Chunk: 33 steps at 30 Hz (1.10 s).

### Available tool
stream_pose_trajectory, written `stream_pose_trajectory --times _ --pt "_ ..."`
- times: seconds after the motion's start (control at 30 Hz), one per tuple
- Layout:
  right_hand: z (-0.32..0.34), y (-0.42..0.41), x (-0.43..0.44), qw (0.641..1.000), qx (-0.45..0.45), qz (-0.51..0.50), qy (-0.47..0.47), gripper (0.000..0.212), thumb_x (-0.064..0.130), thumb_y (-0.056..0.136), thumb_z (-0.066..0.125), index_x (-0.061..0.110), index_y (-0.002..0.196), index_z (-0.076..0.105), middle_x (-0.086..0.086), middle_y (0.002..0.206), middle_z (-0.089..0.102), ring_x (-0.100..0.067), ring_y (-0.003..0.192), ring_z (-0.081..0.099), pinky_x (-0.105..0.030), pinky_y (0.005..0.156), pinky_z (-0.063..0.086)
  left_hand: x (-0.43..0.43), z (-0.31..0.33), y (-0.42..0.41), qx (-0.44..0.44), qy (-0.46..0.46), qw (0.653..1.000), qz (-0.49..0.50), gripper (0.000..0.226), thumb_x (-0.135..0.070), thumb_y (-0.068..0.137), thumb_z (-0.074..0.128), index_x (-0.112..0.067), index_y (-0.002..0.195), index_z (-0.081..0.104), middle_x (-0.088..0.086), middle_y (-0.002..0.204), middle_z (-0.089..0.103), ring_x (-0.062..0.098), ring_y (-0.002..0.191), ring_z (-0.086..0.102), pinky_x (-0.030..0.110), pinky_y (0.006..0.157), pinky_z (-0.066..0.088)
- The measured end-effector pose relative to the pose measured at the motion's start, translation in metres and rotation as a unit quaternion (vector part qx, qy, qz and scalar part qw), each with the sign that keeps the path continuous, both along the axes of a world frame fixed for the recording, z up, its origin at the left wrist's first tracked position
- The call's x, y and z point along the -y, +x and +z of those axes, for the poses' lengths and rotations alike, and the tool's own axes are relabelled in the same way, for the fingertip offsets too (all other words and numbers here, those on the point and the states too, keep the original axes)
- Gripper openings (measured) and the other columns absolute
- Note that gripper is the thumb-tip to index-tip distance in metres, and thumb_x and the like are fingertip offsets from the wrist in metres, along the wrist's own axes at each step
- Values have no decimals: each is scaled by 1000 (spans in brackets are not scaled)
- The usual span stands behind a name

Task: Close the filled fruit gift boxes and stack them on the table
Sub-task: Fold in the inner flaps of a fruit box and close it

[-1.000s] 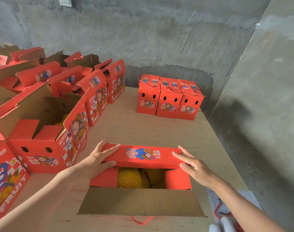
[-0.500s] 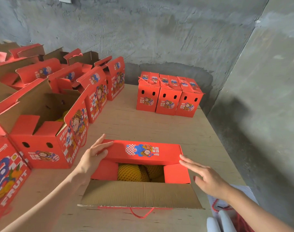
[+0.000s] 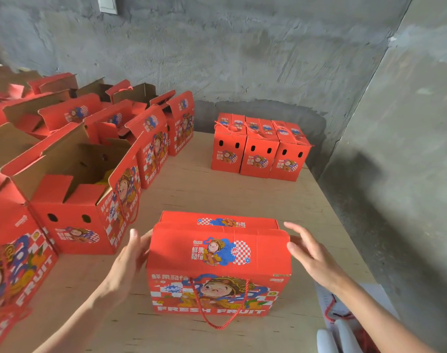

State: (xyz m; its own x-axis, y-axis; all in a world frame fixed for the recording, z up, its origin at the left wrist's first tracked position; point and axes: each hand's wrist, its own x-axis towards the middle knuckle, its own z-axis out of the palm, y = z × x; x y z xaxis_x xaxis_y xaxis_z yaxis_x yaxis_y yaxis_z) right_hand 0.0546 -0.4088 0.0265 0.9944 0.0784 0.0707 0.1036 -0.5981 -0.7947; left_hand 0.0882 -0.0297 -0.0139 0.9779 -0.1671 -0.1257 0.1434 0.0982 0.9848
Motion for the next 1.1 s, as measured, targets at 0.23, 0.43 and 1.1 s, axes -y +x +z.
stream_pose_trajectory --times 0.23,0.43,1.1 --pt "-21 1 -36 982 170 -76 -34 23 0 93 52 19 97 65 -1 100 64 -4 89 57 -10 78 40 8 13 -12 157 192 968 35 34 -35 93 46 -37 126 50 -21 130 51 -1 124 44 27 104 34" --pt "-26 5 -47 966 209 -152 -24 20 -6 91 50 3 85 68 -5 93 64 -16 92 61 -10 80 39 28 16 -6 194 287 923 166 17 -18 96 50 -14 106 63 -5 105 59 15 101 54 31 85 43" --pt "-24 18 -43 976 86 -180 86 12 -2 83 65 4 91 58 -7 102 61 -23 91 58 -35 83 47 29 19 13 94 286 930 211 9 -12 86 64 -16 92 60 0 116 57 21 97 57 34 80 49"
